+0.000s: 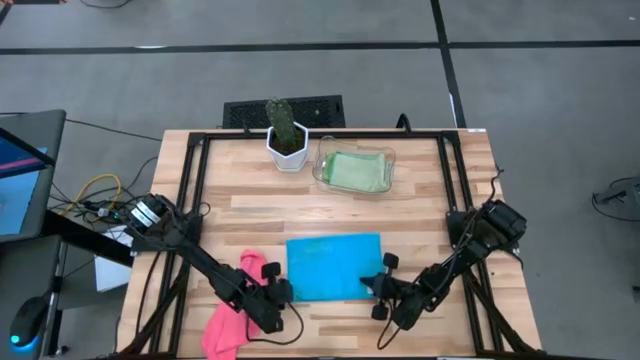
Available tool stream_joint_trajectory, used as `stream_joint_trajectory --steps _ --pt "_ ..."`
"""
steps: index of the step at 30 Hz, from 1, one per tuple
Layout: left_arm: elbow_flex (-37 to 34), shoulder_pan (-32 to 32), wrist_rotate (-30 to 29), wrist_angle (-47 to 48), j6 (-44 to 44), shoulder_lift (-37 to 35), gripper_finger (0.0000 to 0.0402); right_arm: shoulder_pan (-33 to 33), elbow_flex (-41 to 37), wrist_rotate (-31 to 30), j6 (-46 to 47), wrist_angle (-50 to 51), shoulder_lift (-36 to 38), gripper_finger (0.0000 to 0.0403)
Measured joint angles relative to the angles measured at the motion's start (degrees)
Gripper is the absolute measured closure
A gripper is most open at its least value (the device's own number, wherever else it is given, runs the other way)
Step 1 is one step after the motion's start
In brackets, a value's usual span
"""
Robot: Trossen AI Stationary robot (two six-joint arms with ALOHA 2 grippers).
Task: Fold microfiber towels
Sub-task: Fold the blue towel on the table
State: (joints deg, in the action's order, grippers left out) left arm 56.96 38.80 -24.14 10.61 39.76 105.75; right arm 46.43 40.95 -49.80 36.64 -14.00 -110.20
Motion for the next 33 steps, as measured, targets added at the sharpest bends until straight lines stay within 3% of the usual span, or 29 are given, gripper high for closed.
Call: stream_joint_trajectory --steps 3,7,9,11,16,20,22,27,29,33 --pt "3.61 -0.2 -4.54 0.27 -5.18 -2.98 0.0401 0.2 0.02 -0.84 -2.54 0.32 2.86 0.0376" --pt "6.95 -1.81 -15.62 1.3 -15.4 -5.58 0.0401 0.55 0.02 -1.29 -3.88 4.25 9.21 0.0358" --pt "7.37 -3.3 -22.11 -1.41 -21.32 -5.83 0.0402 1.48 0.02 -1.03 -3.25 7.61 12.47 0.0354" --pt "7.27 -5.6 -24.74 -4.17 -25.88 -5.56 0.0401 3.02 0.02 -1.07 -2.37 9.34 14.47 0.0355" --pt "3.41 -13.43 -12.56 -16.79 -30.43 -1.96 0.0401 7.23 -1.98 -1.92 5.37 11.02 13.25 0.0378" --pt "2.57 -18.34 -6.9 -26.09 -33.49 1.27 0.0401 6.02 -1.63 -2.39 23.5 27.52 13.39 0.0383" --pt "2.57 -20.71 -2.59 -27.93 -33.57 2.5 0.0401 3.81 -0.64 0.07 26.13 35.71 16.0 0.0366" --pt "2.62 -24.98 6.69 -31.58 -33.09 4.11 0.0401 -4.64 -0.05 2.02 17.19 44.42 24.88 0.0289" --pt "2.53 -25.74 7.36 -30.58 -33.11 4.36 0.0401 -8.2 -1.34 3.09 12.74 44.37 27.89 0.0262" --pt "2.16 -26.64 8.33 -31.01 -33.39 5.67 0.0401 -15.39 -4.91 11.73 5.36 40.66 32.08 0.023"
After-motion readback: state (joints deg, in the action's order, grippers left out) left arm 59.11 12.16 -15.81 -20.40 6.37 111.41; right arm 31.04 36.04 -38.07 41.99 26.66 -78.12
